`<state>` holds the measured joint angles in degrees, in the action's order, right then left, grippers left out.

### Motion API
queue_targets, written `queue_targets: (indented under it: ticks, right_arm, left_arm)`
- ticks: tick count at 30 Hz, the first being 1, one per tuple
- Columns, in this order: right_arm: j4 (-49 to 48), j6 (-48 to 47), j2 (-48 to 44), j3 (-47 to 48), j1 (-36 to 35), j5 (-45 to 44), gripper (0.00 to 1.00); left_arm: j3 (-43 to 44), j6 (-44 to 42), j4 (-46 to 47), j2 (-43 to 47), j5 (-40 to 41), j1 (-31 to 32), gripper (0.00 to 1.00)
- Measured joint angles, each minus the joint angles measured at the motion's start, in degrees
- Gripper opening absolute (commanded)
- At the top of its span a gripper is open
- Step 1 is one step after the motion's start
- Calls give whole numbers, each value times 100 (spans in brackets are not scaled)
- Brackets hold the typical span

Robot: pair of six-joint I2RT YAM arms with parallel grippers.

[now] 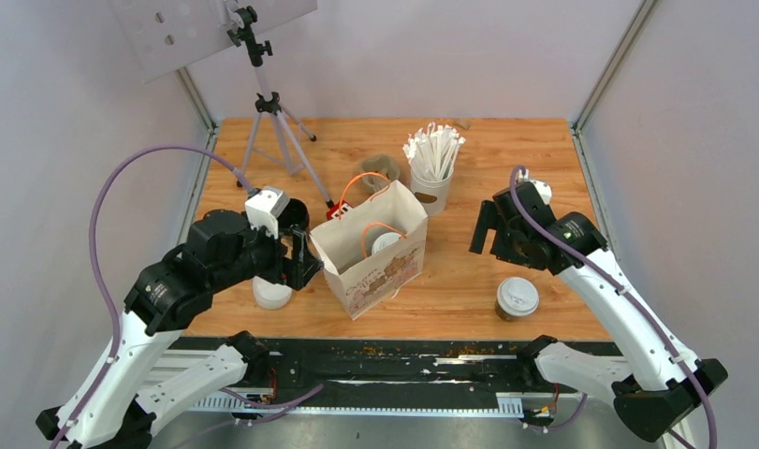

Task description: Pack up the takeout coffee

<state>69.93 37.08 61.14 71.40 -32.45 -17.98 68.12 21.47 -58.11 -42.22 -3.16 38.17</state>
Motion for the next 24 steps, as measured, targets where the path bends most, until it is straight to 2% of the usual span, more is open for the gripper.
queue_targets:
  ticks: [11,14,24]
  right_arm:
    - [378,640,-396,-678,1169,293,100]
    - [833,1058,-387,-846,1445,114,100]
    - [920,1626,-479,-1397,1637,7,98]
  left_arm:
    - [98,-151,-118,33,160,0,100]
    - [98,-151,-153,33,223,0,100]
    - [98,-144,-170,44,229,0,100]
